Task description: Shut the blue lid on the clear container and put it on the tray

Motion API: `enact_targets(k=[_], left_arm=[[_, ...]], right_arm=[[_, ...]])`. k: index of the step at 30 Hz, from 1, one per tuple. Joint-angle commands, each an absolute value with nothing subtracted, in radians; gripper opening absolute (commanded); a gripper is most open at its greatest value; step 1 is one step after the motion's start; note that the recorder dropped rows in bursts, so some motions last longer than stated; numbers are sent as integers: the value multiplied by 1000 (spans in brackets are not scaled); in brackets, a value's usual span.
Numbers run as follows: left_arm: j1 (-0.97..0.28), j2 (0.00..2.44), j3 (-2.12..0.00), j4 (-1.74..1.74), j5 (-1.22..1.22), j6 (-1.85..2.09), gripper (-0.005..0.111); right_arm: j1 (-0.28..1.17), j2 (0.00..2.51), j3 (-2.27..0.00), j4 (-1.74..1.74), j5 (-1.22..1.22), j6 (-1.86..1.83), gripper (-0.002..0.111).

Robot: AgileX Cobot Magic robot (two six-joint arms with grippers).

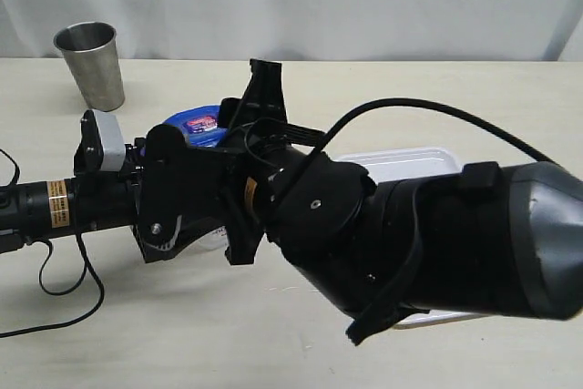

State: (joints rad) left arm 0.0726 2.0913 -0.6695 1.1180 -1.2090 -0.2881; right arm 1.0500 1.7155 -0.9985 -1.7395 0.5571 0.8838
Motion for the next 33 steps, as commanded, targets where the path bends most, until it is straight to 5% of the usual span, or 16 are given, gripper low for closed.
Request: enact_targets(k=[1, 5, 14, 33], left_arm=[[77, 2093, -676, 1114, -1221, -290, 104], [77, 2093, -676, 1114, -1221, -290, 104], [77, 2093, -676, 1114, -1221, -290, 104], [77, 2093, -676, 1114, -1221, -290, 104]], right_arm=[[1044, 1709, -1006, -1744, 482, 876, 54], [1044, 1709, -1009, -1744, 529, 874, 51], [1044, 1709, -1010, -1744, 554, 868, 4], [1110, 1708, -1010, -1744, 552, 823, 4]])
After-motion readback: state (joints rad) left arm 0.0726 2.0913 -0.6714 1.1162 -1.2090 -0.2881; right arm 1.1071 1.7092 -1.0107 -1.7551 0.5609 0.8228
